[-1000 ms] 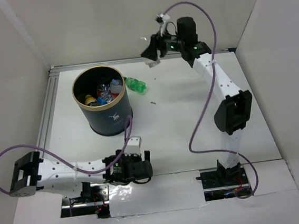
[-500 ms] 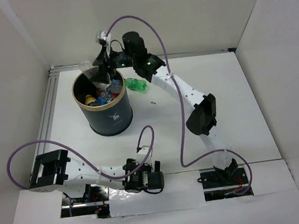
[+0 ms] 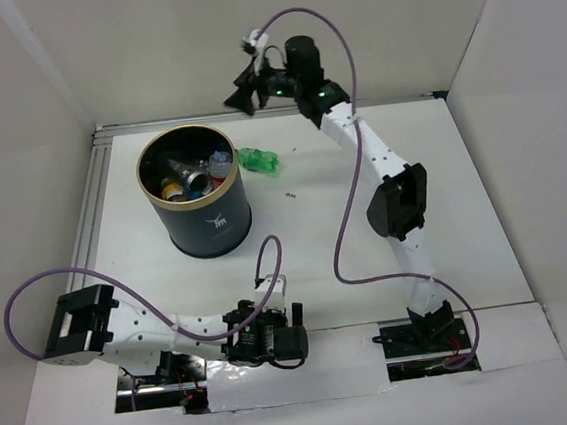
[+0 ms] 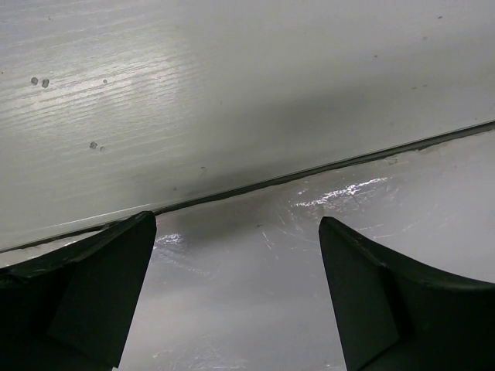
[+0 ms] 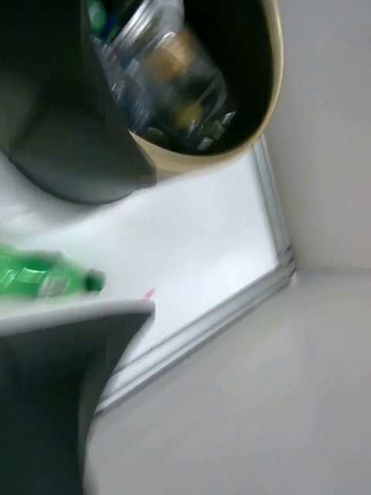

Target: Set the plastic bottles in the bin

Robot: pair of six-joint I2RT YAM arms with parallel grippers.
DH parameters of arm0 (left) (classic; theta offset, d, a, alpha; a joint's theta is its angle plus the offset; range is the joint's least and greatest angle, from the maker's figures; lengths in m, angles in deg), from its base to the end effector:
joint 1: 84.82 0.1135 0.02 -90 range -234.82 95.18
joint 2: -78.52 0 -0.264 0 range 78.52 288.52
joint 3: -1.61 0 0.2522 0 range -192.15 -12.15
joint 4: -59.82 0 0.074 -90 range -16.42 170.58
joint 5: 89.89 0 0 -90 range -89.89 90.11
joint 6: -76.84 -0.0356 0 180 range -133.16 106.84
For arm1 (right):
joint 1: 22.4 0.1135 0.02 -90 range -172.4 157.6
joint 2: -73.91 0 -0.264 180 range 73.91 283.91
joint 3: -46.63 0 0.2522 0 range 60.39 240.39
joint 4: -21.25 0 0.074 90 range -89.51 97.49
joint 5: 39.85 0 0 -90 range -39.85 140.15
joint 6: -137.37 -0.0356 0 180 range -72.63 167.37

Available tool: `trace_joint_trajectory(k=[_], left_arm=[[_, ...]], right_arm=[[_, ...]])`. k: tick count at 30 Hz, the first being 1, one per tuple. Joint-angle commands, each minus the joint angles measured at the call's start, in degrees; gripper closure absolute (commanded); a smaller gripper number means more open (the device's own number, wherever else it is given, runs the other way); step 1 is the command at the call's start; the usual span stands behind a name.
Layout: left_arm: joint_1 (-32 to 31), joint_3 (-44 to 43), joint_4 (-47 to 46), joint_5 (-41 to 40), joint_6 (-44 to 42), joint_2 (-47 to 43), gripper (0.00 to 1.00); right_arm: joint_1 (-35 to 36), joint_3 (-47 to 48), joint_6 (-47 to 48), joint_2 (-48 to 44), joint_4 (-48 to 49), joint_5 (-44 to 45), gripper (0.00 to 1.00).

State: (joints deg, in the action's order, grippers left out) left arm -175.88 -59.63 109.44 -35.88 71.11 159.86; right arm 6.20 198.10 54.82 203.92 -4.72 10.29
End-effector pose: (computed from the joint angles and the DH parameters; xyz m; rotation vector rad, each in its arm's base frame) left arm 0.0162 -0.2531 0.1914 0.0030 2.4762 -0.4090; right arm 0.4504 0.2716 0.4000 -1.0131 1.3665 0.8485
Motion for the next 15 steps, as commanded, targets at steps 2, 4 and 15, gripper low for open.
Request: trace_joint_trajectory(k=[2, 4, 15], left_arm=[[-0.34, 1.61, 0.09, -2.68, 1.59, -3.73, 0.01], [-0.34, 2.65, 0.09, -2.68, 1.6, -4.52, 0.01], [-0.34, 2.66, 0.09, -2.68, 3.71, -3.21, 0.01]], right_arm=[[-7.41, 0.62, 14.76, 2.07, -5.0, -2.59, 0.5], [-8.03, 2.21, 20.66, 4.36, -7.99, -0.94, 0.65], [-6.89, 0.72, 17.87, 14.73, -7.66, 5.66, 0.05]])
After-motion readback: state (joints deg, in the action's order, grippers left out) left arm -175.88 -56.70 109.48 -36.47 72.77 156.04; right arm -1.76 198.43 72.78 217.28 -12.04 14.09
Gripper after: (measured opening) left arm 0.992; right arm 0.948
